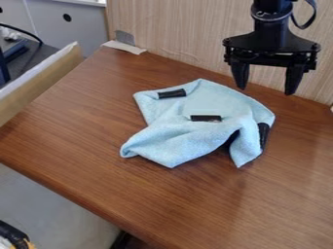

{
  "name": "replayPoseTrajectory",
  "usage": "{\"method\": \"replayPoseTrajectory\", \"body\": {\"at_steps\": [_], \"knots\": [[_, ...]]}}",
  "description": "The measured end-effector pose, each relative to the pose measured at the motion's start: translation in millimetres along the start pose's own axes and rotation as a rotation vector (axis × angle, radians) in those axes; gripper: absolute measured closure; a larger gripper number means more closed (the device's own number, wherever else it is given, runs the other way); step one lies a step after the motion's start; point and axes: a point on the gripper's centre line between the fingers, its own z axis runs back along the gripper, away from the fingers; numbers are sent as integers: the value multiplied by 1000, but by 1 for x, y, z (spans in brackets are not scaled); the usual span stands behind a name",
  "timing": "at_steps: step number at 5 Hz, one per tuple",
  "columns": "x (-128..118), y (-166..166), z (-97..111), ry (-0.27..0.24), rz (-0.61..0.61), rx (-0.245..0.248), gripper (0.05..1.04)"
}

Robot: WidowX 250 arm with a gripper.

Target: Unfold the cloth from top to bottom right

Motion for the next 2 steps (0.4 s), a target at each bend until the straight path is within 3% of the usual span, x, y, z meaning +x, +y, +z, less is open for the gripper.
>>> {"method": "replayPoseTrajectory", "body": {"at_steps": [2], "knots": [[-4,14,-16,57,71,51,83]]}}
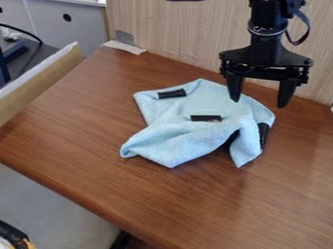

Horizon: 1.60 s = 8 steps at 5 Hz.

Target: Unfold the cloth from top to bottom right

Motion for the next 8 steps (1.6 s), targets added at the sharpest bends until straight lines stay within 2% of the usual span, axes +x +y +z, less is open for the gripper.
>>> {"method": "replayPoseTrajectory", "body": {"at_steps": [1,2,3,4,5,6,8], "knots": [[10,17,-4,45,30,-5,83],[20,36,-10,110,-26,-68,83],[22,51,-12,105,-16,-19,83],[16,57,-21,158,-31,-20,83],[14,71,-41,248,-211,-98,83],[14,72,-48,252,-359,-142,83],[10,60,-60,203,-579,-163,83]]}}
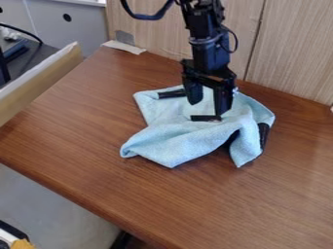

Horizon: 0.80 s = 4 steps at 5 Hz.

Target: Unfold the cloth from top to bottom right

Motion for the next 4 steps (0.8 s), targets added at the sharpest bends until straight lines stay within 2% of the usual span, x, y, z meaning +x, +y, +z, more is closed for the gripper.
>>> {"method": "replayPoseTrajectory", "body": {"at_steps": [1,2,4], "knots": [[-2,-1,-17,29,-35,-11,83],[-4,2,-26,58,-23,-15,83],[1,10,-31,85,9,-7,83]]}}
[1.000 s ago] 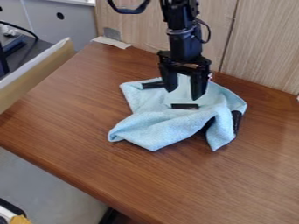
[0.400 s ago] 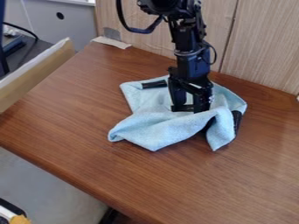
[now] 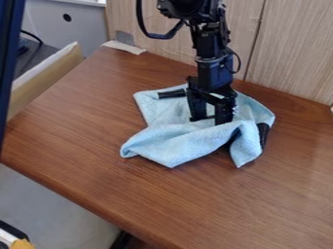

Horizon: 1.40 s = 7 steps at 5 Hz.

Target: Unfold the cloth from top to bottom right

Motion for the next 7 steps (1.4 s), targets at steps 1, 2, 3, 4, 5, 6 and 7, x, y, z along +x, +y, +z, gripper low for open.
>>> {"method": "replayPoseTrajectory", "body": {"at_steps": [1,2,3,4,5,6,7], "knots": [[0,1,1,6,7,4,132],[-1,7,1,-11,23,11,414],[-2,8,0,-13,27,9,700],[-3,8,-1,-11,34,6,893],[-4,8,-2,-13,38,1,1001],[-7,3,2,-21,40,-9,1018],[-6,-5,18,-50,48,4,1020]]}}
